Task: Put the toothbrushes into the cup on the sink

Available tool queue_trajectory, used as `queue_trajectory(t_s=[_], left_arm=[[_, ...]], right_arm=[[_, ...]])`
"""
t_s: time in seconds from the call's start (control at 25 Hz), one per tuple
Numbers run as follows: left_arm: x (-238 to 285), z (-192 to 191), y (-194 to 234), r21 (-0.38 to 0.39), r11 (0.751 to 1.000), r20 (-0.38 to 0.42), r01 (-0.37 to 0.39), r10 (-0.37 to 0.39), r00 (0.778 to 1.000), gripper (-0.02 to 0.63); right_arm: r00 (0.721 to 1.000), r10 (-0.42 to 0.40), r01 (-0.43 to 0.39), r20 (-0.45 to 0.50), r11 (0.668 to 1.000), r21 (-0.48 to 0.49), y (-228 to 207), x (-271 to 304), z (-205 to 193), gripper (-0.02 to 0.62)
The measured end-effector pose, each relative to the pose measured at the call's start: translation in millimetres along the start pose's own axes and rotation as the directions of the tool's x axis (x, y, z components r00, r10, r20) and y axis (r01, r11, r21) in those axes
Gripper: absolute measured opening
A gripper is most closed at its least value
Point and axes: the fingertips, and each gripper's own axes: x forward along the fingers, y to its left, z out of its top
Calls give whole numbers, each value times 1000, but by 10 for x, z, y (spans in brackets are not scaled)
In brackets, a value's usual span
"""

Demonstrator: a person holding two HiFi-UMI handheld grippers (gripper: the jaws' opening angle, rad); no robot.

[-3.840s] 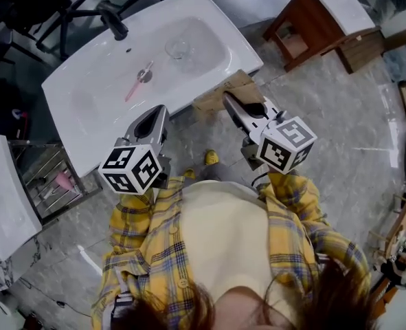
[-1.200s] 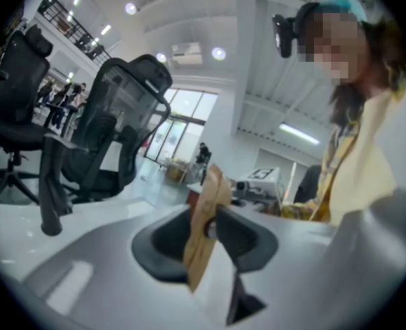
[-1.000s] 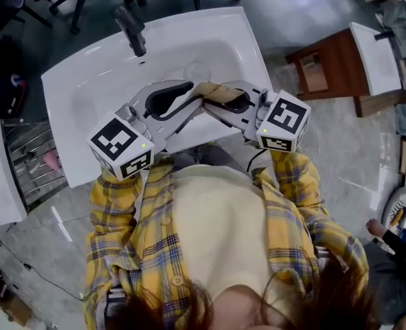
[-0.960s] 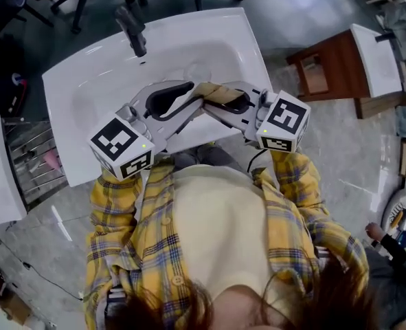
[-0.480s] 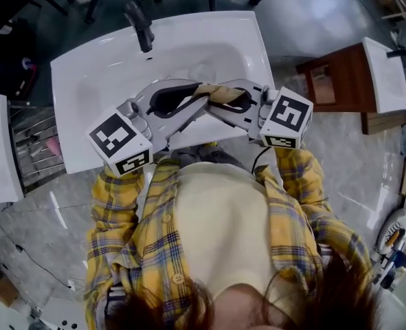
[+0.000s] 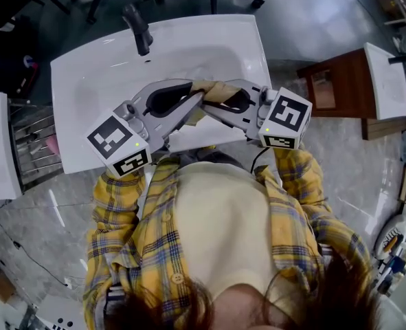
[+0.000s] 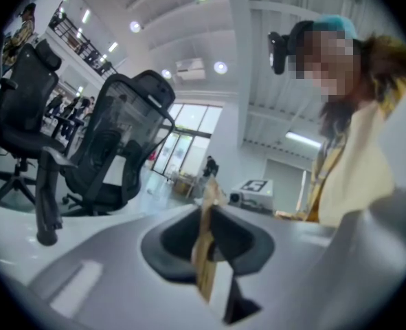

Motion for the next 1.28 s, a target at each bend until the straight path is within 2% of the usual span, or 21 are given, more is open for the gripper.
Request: queue_trajectory(t_s=[0.24,0.4,0.64,0.88,1.12,1.28], left_arm=[[4,39,71,-27,999,35,-31,32,999,55],[-82,115,216,-67,993,89,-94,100,991,55],[-243,218,507,-88,970,171,-225,237,956,54],[-179,207,658,-28,947,238,-321,319,917,55],[-81,29,921,-70,924,269,-377,381,884,55],[-7,-56,1029,-86,918,299,-387,394,869,55]], right_arm=[[999,-24,23,23,1000,21,-83,-61,16,41],[996,-78,76,35,996,46,-211,-168,-1,41],[990,-141,140,28,989,49,-358,-315,-31,41],[984,-175,174,17,984,44,-386,-416,-70,41],[981,-196,195,12,979,51,-389,-466,-106,41],[978,-208,207,11,976,59,-389,-495,-138,41]])
